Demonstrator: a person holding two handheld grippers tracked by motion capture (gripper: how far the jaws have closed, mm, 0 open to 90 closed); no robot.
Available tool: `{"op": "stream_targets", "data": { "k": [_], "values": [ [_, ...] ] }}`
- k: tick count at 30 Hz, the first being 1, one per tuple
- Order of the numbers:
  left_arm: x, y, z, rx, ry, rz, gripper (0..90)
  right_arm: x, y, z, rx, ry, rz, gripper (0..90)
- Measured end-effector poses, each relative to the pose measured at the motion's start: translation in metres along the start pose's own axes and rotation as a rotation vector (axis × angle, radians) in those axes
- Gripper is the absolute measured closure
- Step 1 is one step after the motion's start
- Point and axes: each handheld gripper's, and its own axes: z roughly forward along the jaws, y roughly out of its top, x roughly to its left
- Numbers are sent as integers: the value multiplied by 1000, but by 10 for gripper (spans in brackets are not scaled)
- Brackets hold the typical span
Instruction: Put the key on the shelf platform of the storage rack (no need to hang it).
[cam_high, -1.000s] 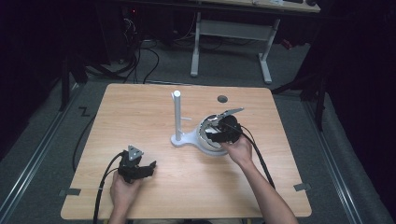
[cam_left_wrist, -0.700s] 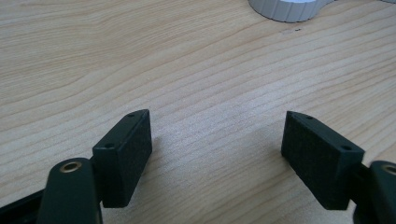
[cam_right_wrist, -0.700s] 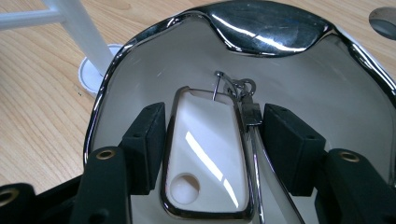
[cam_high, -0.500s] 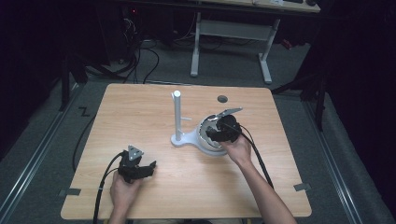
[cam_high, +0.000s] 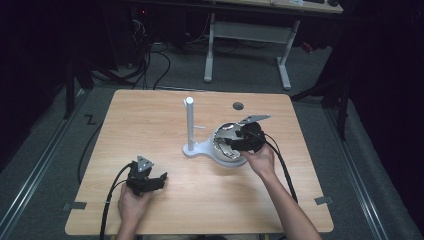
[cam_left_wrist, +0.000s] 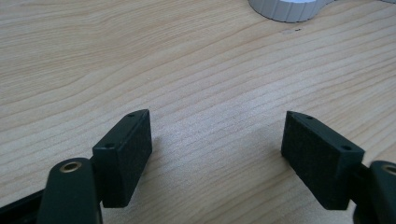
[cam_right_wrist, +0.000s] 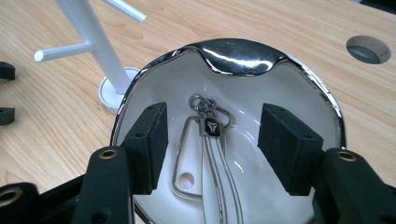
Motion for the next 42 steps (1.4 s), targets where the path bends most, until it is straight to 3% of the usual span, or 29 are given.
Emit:
{"op": "stream_targets", "data": {
  "k": [21,34,42],
  "values": [
    [0,0,0,-1,-1,-2,249,-12,-9,-31,-47,-9,43,434],
    [0,0,0,-2,-1,-3,249,-24,-23,-50,-85,-15,97,412],
    [0,0,0,-2,-1,-3,249,-30,-40,-64,-107,-52,124,413]
  ]
}}
